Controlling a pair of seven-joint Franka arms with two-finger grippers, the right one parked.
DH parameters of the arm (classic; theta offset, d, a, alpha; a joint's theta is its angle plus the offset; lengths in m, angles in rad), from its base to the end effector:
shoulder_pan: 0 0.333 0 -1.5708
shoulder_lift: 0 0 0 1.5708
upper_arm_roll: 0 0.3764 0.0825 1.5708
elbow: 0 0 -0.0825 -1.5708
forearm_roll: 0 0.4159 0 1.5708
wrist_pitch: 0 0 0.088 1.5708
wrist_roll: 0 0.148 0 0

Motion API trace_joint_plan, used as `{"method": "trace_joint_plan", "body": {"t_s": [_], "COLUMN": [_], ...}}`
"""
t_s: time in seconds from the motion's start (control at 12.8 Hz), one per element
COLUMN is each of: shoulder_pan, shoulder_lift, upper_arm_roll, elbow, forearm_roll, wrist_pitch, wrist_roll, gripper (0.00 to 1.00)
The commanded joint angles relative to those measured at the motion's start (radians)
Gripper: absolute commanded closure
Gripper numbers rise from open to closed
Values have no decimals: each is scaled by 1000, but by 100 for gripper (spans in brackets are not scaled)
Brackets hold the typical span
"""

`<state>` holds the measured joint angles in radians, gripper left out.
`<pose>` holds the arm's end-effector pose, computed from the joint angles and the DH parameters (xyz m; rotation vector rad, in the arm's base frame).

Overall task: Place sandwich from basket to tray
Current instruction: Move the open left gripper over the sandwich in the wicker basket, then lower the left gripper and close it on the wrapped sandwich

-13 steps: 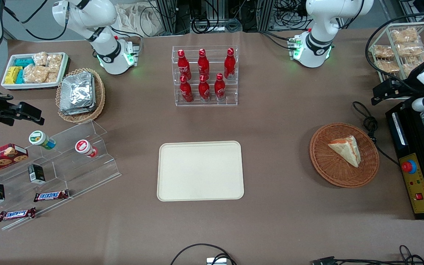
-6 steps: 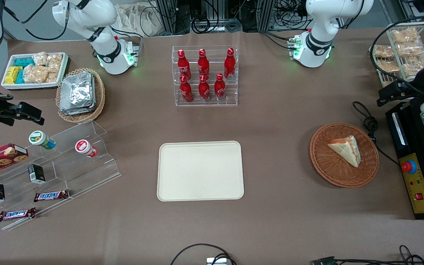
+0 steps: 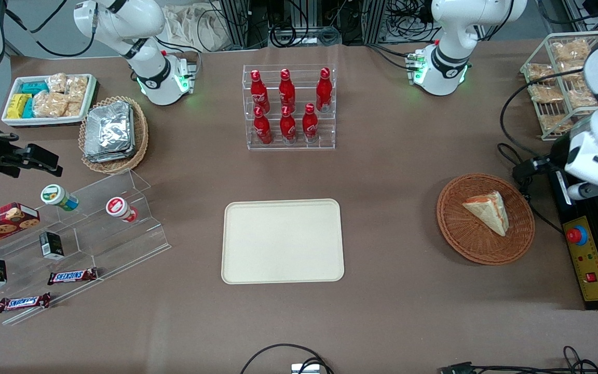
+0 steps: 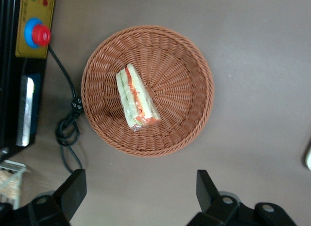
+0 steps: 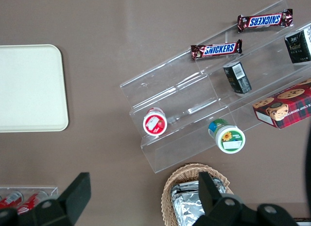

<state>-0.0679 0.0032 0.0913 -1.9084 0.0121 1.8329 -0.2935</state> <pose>0.5792 0.0150 0.4934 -3.0788 -0.4863 0.1191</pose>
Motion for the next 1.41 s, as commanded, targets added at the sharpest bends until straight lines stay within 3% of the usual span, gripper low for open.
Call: {"method": "trace_joint_plan", "body": {"t_s": [0.0,0.47,1.02,1.33], "shoulder_pan": [28,37,31,25], "shoulder_lift": [-40,0,182,224], "upper_arm_roll": [1,1,1,1], "elbow": [-144,-394,-446,-460], "forearm_roll": [14,14,14,14], "wrist_pitch": [148,535,824,881], "wrist_roll": [-87,-283,-453,-489], "gripper": [0,0,0,0]}}
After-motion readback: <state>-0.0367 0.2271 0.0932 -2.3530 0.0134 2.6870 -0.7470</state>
